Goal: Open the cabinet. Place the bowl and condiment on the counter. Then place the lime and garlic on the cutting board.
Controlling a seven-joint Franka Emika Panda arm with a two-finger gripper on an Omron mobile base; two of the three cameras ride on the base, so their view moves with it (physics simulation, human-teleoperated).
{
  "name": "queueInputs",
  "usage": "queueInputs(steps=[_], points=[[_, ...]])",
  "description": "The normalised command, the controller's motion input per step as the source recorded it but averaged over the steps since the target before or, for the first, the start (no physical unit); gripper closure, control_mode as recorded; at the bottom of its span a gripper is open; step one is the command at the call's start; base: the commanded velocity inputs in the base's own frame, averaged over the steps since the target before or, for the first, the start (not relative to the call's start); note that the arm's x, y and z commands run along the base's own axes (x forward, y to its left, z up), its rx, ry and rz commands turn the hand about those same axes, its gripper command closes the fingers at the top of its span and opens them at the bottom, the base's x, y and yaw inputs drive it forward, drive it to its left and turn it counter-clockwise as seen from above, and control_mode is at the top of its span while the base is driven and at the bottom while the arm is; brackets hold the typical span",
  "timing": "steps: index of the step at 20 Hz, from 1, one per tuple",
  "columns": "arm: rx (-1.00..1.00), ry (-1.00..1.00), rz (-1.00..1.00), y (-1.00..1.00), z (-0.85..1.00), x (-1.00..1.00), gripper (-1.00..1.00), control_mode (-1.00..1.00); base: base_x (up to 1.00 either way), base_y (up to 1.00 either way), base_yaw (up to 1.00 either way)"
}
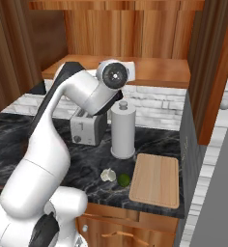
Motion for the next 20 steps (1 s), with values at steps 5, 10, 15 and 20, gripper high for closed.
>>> queueInputs(steps=[5,10,15,20], points=[[-0.07,0.04,0.09,0.26,-0.58,-0.13,1.00,-1.00,0.00,0.00,0.00],[-0.06,0.03,0.08,0.34,-0.55,-0.01,1.00,-1.00,0.00,0.00,0.00],[-0.05,0.03,0.07,0.38,-0.58,0.00,1.00,-1.00,0.00,0.00,0.00],[-0.01,0.02,0.08,0.33,-0.60,0.00,1.00,-1.00,0.00,0.00,0.00]])
